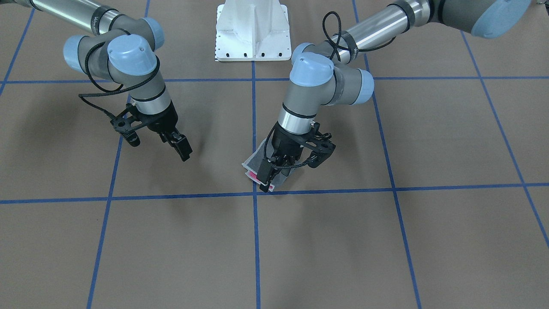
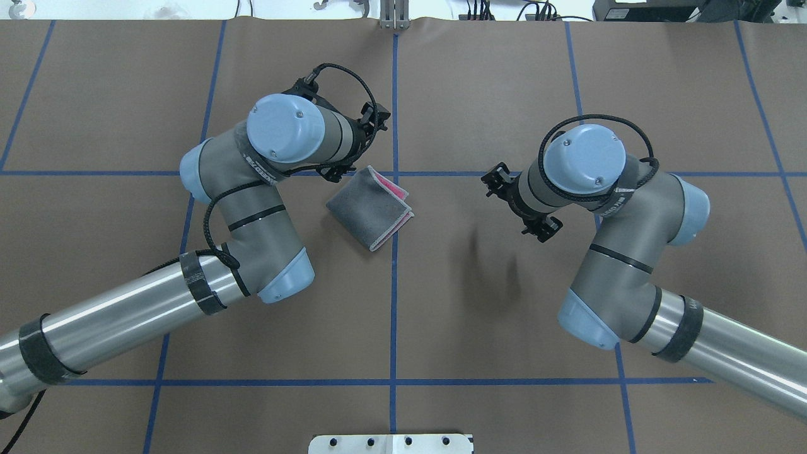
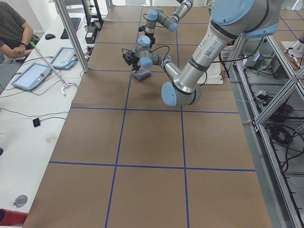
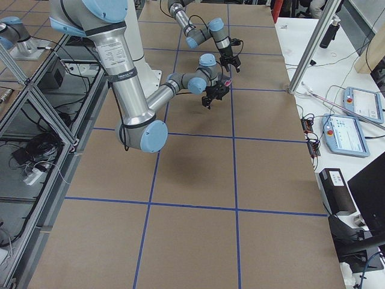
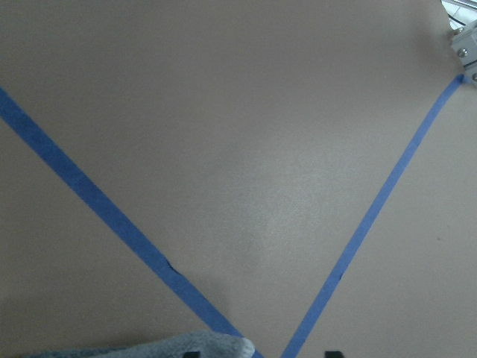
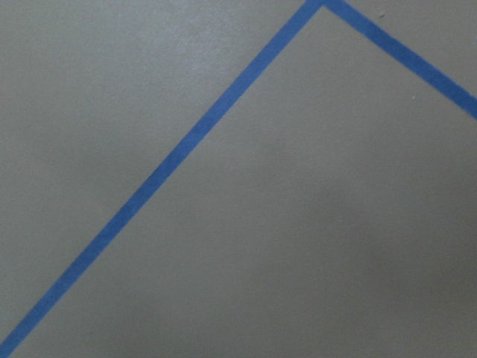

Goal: Fold towel twice with both arms
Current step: 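Open the left gripper and raise it away while the right gripper moves toward the towel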

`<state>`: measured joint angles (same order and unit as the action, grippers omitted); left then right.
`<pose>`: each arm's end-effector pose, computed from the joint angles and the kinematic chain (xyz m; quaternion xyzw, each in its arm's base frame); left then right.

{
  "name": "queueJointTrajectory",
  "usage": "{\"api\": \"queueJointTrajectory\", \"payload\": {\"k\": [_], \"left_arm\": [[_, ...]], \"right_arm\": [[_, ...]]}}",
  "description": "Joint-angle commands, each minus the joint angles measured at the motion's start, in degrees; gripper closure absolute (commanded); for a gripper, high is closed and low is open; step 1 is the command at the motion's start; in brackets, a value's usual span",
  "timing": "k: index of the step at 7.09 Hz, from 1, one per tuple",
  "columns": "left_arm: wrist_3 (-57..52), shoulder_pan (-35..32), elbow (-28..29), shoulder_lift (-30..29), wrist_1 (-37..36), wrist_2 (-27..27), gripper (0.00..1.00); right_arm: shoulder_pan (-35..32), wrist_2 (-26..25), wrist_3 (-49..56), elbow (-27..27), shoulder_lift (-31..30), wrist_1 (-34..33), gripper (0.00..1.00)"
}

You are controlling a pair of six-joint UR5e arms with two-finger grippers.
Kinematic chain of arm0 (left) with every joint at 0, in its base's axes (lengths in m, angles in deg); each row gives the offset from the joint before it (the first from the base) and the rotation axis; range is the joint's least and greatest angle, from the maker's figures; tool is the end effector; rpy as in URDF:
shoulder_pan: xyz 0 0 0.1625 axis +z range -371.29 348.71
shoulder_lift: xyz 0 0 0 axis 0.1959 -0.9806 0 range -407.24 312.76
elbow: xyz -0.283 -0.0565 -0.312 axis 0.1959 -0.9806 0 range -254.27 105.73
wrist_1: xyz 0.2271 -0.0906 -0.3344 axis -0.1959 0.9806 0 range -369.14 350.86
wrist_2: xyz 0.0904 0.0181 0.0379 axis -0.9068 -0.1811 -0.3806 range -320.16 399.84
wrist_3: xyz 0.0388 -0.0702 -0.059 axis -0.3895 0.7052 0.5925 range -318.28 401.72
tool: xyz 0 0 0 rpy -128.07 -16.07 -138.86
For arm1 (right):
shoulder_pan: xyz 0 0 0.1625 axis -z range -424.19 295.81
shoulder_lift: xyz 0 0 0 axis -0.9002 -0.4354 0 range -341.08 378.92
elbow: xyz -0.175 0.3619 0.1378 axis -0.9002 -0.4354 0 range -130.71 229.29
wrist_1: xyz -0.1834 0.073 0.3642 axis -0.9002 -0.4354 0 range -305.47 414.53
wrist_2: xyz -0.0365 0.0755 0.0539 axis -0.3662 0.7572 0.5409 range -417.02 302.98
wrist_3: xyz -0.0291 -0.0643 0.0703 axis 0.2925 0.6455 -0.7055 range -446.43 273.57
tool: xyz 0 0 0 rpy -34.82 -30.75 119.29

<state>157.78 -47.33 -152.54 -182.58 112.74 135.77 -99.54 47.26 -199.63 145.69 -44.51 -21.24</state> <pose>0.5426 -0.5468 0.1944 0.0035 0.5419 -0.4093 0.7340 -0.4735 -0.4691 0.3216 -0.0713 -0.4070 0.4012 0.8175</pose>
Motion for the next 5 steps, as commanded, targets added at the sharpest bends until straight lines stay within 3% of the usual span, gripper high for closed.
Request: {"api": "queueJointTrajectory", "payload": {"k": [1, 3, 5], "left_arm": [[-0.31, -4.64, -2.41, 0.6, -0.24, 7.41, 0.0], [-1.18, -7.46, -8.09, 7.33, -0.15, 11.72, 0.0], [-2.51, -8.61, -9.0, 8.42, -0.33, 12.97, 0.0]], "right_arm": [[0.2, -1.17, -0.09, -9.27, 4.37, 12.25, 0.0], [1.51, -1.88, 0.26, -14.12, 9.71, 16.27, 0.0], [2.66, -2.68, 0.52, -15.01, 13.93, 16.54, 0.05]]}}
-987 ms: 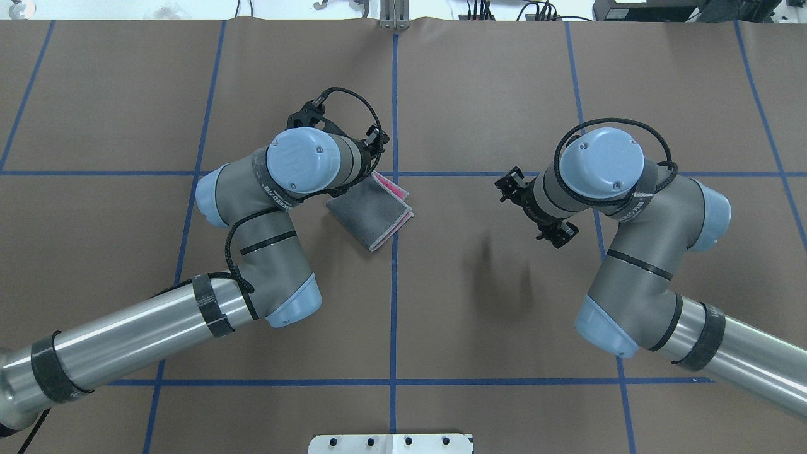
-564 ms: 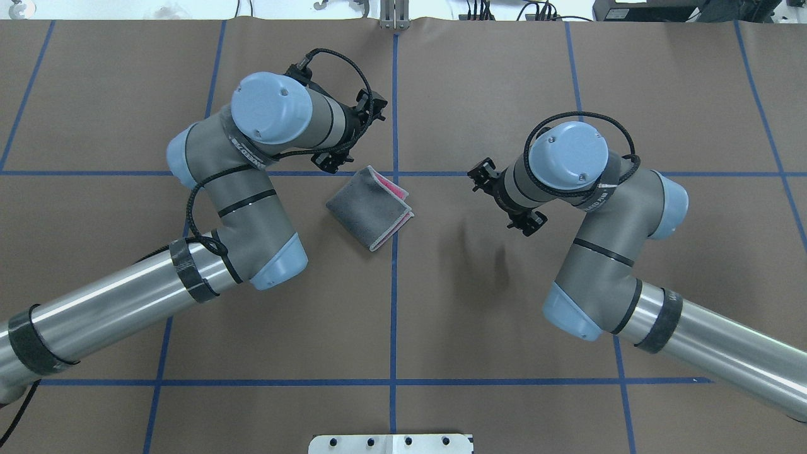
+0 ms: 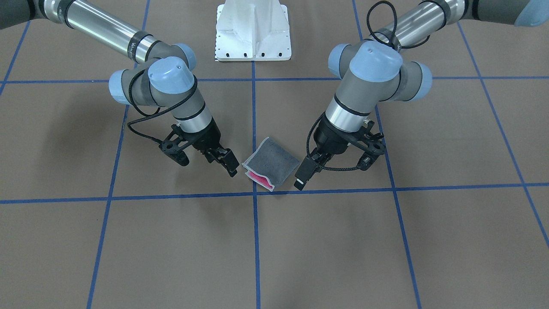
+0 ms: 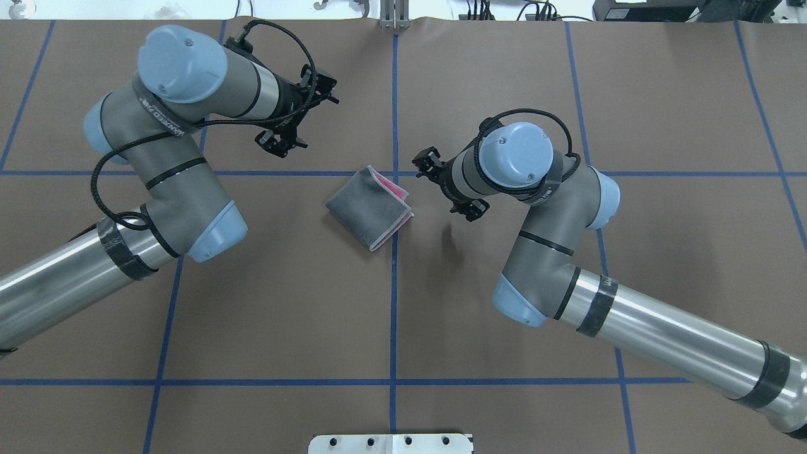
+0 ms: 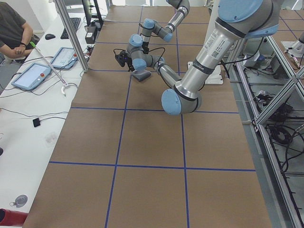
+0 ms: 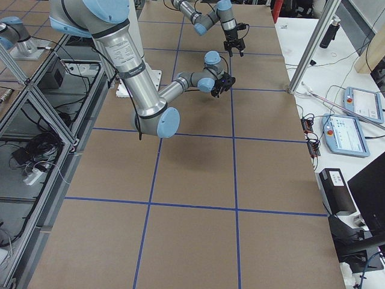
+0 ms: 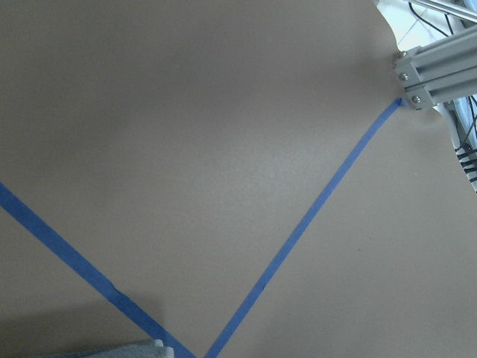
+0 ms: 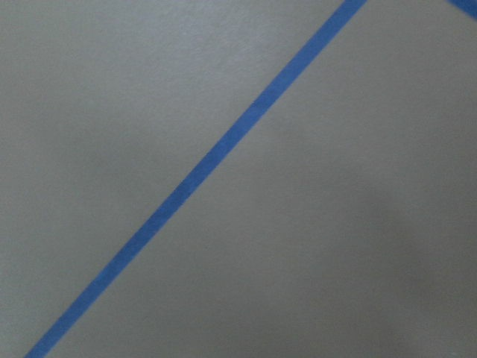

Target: Fold towel twice with both arms

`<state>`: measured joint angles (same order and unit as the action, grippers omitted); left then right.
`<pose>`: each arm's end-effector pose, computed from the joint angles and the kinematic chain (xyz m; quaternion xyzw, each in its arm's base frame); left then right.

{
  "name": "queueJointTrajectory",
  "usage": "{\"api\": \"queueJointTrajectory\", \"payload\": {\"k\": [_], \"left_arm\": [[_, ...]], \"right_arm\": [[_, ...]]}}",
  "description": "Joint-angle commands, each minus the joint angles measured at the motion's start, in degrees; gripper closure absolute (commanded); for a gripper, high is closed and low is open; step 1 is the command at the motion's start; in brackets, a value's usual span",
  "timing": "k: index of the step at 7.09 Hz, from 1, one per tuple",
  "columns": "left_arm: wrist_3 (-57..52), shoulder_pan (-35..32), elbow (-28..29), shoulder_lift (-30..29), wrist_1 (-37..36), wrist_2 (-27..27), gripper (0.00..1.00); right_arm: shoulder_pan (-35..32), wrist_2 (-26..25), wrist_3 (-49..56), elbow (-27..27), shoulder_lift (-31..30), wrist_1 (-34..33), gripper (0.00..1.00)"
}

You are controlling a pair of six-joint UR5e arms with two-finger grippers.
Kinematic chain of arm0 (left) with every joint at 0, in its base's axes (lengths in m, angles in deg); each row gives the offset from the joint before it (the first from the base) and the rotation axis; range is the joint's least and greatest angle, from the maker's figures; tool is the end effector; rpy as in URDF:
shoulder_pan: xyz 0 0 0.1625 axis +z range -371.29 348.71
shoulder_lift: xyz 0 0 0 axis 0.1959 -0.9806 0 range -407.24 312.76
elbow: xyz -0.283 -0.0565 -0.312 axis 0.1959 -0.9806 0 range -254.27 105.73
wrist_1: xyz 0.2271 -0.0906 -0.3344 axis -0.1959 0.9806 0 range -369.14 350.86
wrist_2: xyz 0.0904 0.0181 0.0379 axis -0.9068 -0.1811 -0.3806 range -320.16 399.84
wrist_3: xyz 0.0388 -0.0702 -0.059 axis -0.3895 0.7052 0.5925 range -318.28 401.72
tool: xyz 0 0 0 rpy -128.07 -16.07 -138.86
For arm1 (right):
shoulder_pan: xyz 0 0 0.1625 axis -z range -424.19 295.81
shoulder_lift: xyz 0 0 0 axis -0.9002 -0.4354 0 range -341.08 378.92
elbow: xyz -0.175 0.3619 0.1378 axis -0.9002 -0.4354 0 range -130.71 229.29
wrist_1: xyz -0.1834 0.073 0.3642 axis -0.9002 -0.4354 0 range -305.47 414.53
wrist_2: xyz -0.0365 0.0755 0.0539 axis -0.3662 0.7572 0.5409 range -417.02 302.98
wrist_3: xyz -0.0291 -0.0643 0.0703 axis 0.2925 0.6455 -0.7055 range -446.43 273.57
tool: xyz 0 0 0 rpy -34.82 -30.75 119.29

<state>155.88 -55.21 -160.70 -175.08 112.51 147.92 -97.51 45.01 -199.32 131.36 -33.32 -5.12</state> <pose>0.4419 -0.5675 0.2248 -0.0378 0.5520 -0.3930 0.7345 -0.5520 -0.4975 0.2653 -0.0450 -0.5047 0.3590 0.7838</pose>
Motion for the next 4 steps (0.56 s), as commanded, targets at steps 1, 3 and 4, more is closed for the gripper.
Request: {"api": "queueJointTrajectory", "payload": {"k": [1, 3, 4], "left_arm": [[-0.6, -0.91, -0.75, 1.02, -0.09, 0.82, 0.0], [-0.52, -0.82, -0.84, 0.93, -0.09, 0.82, 0.0], [-0.51, -0.82, -0.84, 0.93, -0.18, 0.82, 0.0]], "right_arm": [[0.63, -0.78, 1.96, -1.04, 2.85, 0.42, 0.08], [0.98, -4.11, 9.15, -4.71, 4.42, 2.16, 0.09], [1.07, -4.21, 9.18, -7.6, 5.39, 6.44, 0.12]]}}
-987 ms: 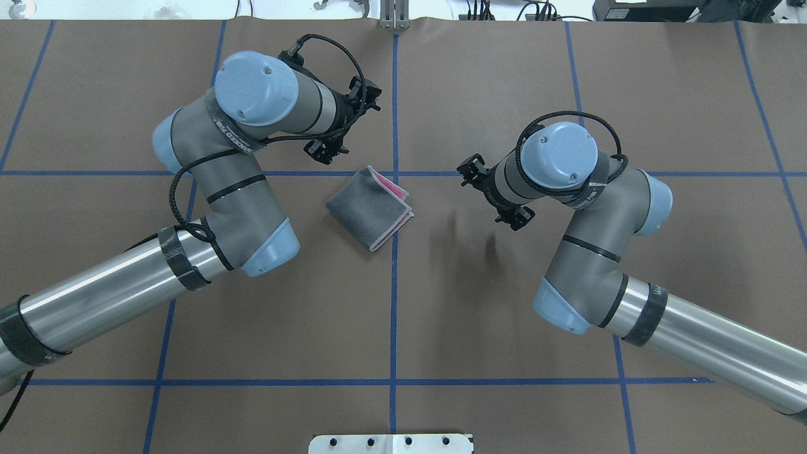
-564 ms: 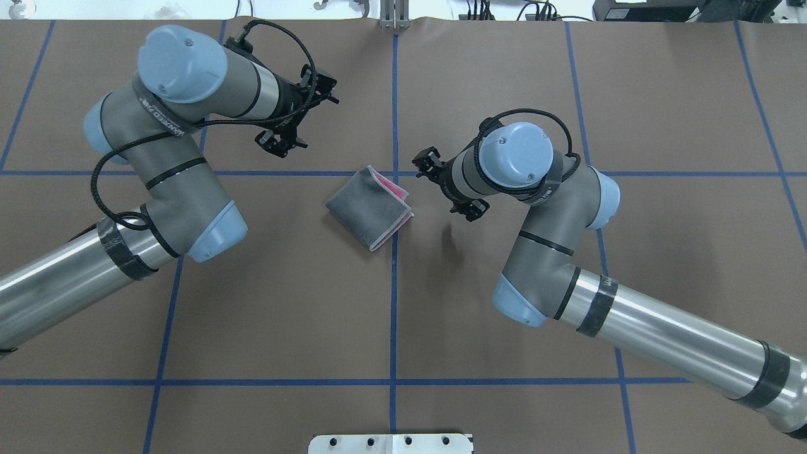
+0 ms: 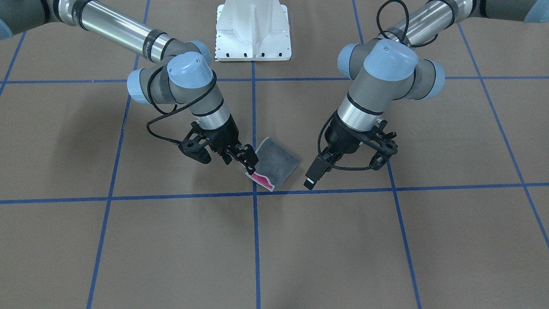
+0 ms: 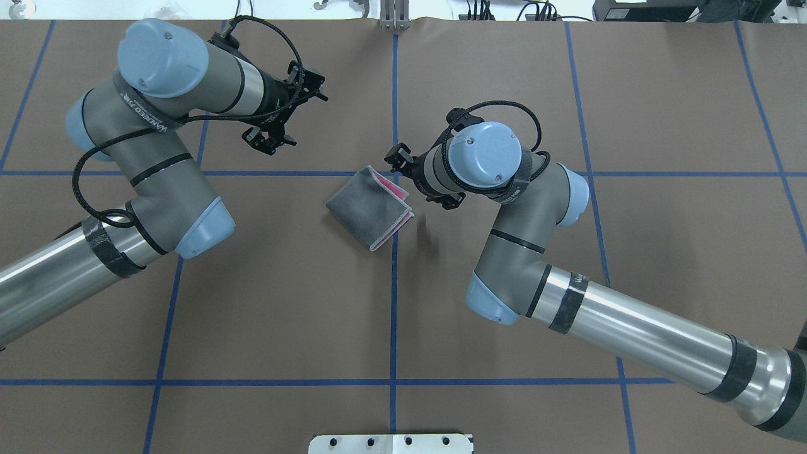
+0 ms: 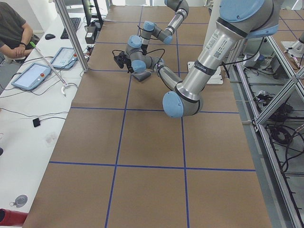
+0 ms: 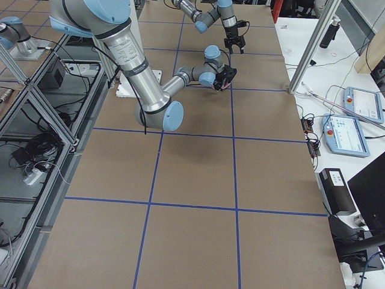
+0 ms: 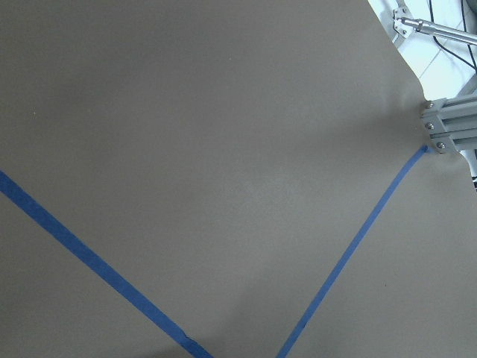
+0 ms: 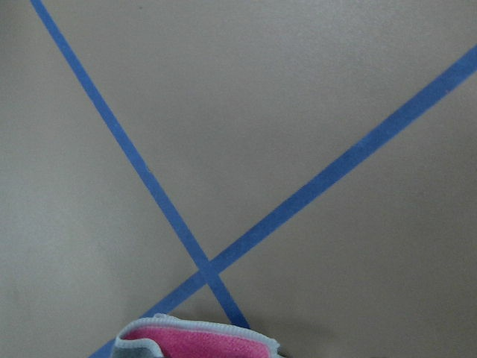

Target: Fold towel twice with both arms

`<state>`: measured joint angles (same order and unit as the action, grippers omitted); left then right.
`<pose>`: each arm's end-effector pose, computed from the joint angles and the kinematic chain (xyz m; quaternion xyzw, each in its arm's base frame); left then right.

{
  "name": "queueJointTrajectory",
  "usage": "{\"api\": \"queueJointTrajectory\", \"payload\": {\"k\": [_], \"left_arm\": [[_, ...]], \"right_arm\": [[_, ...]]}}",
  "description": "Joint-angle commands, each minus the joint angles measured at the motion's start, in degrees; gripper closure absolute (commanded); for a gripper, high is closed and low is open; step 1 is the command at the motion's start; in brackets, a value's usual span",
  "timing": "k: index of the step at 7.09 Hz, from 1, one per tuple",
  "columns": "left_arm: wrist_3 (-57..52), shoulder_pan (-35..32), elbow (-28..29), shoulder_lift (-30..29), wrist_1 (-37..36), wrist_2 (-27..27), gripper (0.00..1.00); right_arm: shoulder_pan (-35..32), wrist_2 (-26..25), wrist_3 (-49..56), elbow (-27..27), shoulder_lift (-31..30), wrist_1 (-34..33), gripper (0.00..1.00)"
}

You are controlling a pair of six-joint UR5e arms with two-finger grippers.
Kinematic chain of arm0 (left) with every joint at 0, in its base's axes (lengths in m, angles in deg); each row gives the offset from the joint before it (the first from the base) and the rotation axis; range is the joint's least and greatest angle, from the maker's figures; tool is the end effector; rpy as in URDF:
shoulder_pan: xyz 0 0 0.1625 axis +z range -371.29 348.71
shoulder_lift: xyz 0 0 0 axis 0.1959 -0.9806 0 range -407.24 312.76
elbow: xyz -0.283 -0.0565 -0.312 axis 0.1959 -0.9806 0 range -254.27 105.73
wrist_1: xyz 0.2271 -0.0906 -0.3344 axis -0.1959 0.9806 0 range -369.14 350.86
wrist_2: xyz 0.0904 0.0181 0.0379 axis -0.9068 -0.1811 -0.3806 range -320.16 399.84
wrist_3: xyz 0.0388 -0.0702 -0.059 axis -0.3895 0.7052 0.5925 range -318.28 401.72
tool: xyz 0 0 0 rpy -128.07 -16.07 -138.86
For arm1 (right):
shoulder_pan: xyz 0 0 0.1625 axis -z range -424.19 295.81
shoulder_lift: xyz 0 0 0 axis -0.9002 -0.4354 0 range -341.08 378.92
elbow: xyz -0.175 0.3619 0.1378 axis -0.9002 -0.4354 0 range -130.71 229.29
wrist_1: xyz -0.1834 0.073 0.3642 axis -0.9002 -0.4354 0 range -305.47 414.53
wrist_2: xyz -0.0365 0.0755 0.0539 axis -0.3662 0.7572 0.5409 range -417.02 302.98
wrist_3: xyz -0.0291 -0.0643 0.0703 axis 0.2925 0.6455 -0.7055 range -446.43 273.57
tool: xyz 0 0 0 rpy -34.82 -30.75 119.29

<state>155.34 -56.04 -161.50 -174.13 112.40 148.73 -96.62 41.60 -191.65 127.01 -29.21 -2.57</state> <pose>0.4308 -0.5693 0.2303 -0.0376 0.5510 -0.3921 0.7356 -0.5764 -0.5064 0.2424 0.0138 -0.5209 0.3087 0.7957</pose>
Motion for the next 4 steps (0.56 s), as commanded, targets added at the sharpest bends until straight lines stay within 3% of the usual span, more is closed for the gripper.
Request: {"api": "queueJointTrajectory", "payload": {"k": [1, 4], "left_arm": [[0.02, -0.08, -0.04, -0.02, -0.07, 0.01, 0.0], [0.02, -0.16, -0.13, -0.02, -0.07, 0.01, 0.0]], "right_arm": [[0.52, -0.97, 2.03, -4.06, 1.29, 5.58, 0.19], [1.23, -1.14, 4.58, -4.16, 1.11, 6.48, 0.26]]}}
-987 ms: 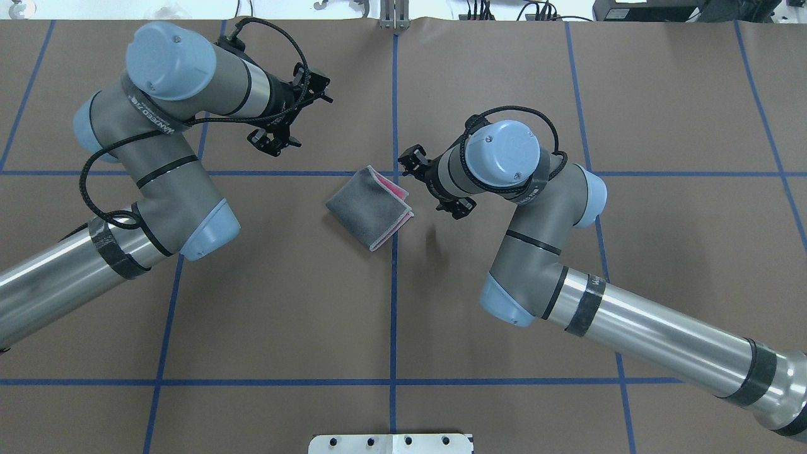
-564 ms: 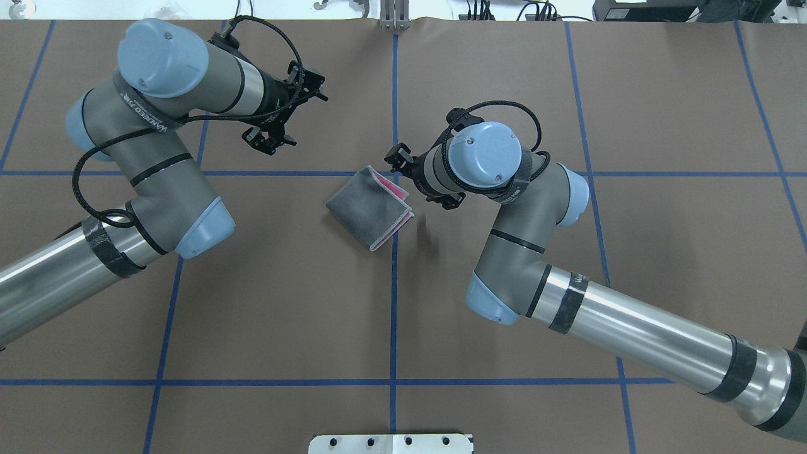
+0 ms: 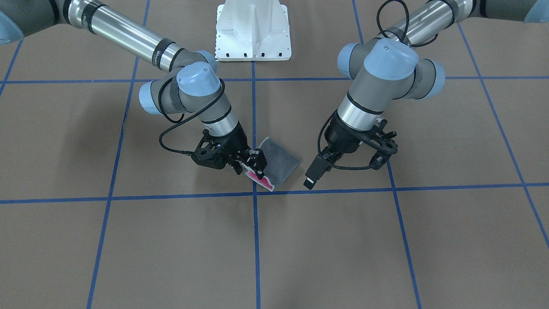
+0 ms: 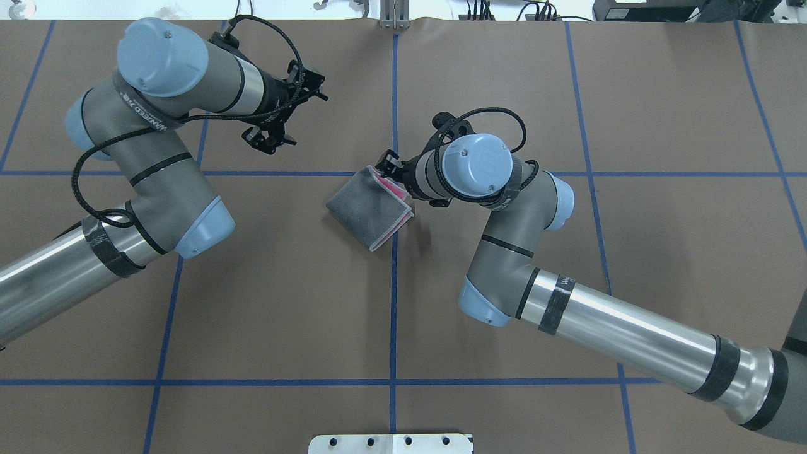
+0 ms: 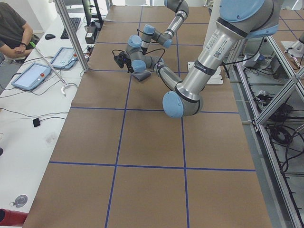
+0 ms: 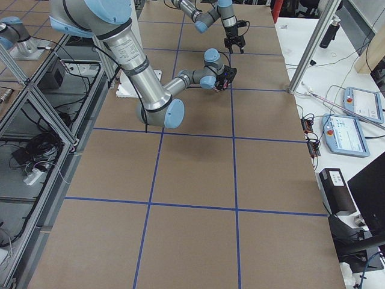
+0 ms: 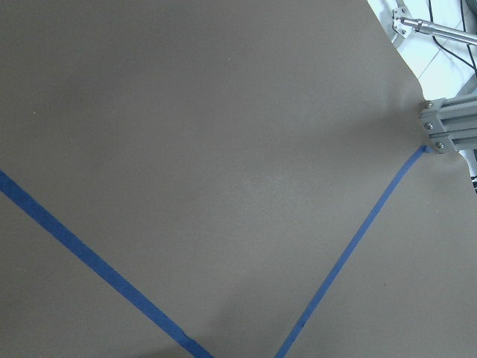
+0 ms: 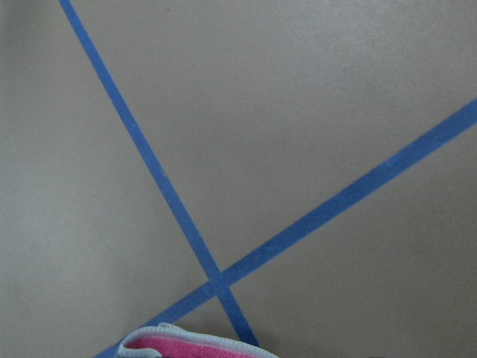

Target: Fold towel twice with both arms

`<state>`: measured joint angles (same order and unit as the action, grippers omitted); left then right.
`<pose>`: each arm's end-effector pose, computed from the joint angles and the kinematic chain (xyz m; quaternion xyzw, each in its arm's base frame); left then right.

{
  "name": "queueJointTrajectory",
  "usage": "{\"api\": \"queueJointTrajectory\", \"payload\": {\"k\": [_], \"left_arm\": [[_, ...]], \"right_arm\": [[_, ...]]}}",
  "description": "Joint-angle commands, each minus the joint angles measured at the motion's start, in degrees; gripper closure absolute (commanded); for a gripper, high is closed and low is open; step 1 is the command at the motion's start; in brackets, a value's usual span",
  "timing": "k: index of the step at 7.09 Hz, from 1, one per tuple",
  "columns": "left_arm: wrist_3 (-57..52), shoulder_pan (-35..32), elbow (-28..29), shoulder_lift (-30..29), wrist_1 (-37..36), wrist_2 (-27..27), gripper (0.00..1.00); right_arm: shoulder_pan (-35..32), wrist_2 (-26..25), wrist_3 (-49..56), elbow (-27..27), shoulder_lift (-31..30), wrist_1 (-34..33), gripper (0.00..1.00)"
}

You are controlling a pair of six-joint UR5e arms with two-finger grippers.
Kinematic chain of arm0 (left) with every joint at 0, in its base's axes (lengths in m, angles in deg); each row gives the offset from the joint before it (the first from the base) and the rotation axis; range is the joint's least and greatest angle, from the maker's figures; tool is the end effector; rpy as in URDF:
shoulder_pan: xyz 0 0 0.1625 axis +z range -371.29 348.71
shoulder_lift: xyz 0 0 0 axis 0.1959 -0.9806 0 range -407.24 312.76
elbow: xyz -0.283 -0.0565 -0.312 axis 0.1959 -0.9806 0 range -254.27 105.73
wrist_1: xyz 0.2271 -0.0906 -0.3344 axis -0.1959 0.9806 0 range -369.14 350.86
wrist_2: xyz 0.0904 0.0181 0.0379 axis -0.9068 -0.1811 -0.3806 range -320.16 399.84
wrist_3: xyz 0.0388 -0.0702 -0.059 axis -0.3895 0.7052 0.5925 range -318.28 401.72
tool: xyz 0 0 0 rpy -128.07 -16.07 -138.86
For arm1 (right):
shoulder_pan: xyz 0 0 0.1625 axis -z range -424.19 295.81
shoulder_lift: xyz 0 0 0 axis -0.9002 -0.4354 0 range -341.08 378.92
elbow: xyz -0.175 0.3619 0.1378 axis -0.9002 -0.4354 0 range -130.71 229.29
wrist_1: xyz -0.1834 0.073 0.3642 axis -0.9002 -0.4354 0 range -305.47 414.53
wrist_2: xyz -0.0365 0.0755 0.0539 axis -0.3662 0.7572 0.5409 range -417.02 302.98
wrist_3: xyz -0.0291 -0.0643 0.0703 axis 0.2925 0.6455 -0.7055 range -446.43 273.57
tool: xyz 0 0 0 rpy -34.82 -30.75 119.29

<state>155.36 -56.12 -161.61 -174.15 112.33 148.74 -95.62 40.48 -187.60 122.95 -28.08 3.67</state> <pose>0.4298 -0.5695 0.2294 -0.0373 0.5515 -0.3925 0.7351 -0.5954 -0.5048 0.2469 0.0412 -0.5431 0.2712 0.7936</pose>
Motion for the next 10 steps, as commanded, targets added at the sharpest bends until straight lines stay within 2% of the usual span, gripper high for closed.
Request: {"api": "queueJointTrajectory", "payload": {"k": [1, 5, 7, 8, 10], "left_arm": [[0.0, -0.26, -0.11, 0.0, 0.0, 0.09, 0.0], [-0.09, -1.23, -0.11, -0.09, 0.0, 1.23, 0.0], [0.0, -1.23, -0.11, -0.09, 0.0, 1.23, 0.0], [-0.09, -1.31, -0.11, -0.09, 0.0, 1.23, 0.0], [0.0, -1.23, -0.02, -0.09, -0.09, 1.23, 0.0]], "right_arm": [[0.67, -0.11, 0.62, -0.09, -0.28, 0.24, 0.26], [0.67, -0.2, 0.71, -0.71, -0.37, 0.24, 0.37], [0.67, -0.2, 0.62, -0.71, -0.55, 0.24, 0.55], [0.67, -0.2, 0.62, -0.62, -0.64, 0.16, 0.61], [0.67, -0.2, 0.53, -0.53, -0.55, 0.16, 0.89]]}}
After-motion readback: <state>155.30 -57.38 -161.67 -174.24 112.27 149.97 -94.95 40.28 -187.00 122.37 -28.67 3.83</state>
